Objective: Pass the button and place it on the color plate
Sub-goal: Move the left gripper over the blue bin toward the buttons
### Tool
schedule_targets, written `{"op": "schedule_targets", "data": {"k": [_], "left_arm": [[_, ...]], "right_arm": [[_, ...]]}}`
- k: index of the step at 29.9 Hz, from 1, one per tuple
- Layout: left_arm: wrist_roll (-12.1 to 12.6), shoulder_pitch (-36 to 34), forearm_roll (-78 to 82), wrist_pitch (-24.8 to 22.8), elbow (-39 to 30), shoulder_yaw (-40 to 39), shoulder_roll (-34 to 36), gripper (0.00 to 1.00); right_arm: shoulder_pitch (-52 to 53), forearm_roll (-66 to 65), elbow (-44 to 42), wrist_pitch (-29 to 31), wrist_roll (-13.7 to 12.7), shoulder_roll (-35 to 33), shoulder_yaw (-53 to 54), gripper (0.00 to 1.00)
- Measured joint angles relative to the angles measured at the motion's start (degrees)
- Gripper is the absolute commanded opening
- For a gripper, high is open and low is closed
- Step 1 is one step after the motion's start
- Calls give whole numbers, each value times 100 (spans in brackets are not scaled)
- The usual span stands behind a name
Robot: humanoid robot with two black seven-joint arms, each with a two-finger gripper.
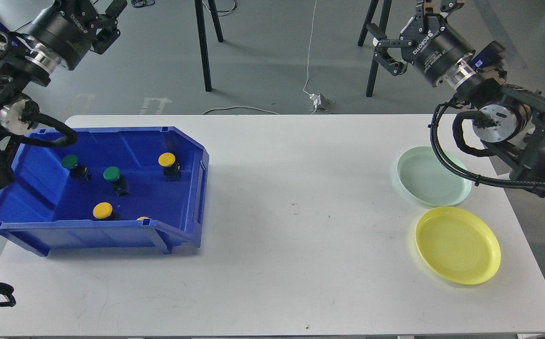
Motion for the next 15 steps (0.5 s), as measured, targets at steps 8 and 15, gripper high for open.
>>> {"op": "schedule_targets", "data": {"k": [8,15], "left_arm": [[0,53,-540,1,113,-4,-84,100],[0,374,-821,2,-641,-193,-464,100]], "right_arm": [[-165,-21,13,0,0,-78,296,99],[-264,-21,45,0,0,-75,532,99]]}}
